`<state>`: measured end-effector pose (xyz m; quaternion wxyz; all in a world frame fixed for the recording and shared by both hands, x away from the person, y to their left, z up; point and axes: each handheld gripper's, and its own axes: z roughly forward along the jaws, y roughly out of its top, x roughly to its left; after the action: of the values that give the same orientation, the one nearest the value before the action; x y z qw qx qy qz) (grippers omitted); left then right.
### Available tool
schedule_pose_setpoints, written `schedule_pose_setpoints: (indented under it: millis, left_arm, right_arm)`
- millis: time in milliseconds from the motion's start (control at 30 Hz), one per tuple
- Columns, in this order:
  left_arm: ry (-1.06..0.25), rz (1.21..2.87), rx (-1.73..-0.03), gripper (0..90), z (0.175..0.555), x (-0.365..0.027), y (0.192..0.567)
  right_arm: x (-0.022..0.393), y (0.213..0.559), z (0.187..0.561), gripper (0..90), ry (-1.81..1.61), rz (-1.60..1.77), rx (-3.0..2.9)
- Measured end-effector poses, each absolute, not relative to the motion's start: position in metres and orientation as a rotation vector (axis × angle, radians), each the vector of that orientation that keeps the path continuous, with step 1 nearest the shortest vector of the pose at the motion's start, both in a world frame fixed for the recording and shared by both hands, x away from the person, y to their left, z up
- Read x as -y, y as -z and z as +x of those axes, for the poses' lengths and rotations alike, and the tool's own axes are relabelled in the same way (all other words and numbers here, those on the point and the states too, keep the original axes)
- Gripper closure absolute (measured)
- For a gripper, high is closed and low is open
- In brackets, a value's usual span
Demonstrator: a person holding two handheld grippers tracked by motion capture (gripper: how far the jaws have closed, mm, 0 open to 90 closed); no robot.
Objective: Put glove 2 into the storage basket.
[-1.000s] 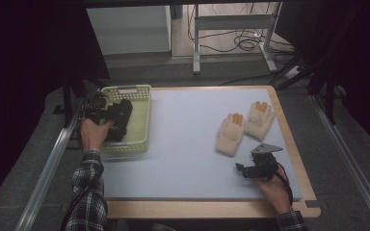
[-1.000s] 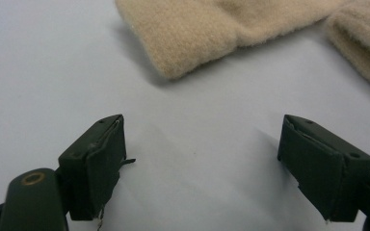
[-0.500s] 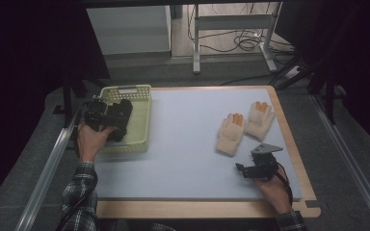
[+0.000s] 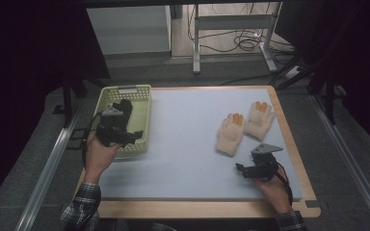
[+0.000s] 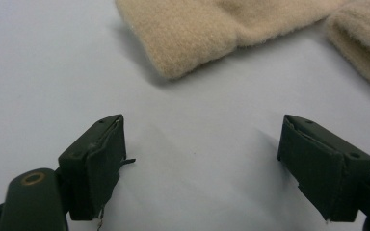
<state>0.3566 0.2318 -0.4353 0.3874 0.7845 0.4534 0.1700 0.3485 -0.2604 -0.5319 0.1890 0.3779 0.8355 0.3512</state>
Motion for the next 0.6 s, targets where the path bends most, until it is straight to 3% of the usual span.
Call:
schedule_pose_setpoints:
  millis: [400,600]
  left_arm:
    - [-0.438,2.090,-0.865,0.0,0.307,-0.167,0.457]
    - [-0.396,2.108,-0.818,0.0,0.293,-0.148,0.482]
  right_arm:
    - [0.260,0.532,0.348,16.6,-0.988,1.063,-2.350]
    - [0.260,0.532,0.348,16.6,-0.987,1.063,-2.350]
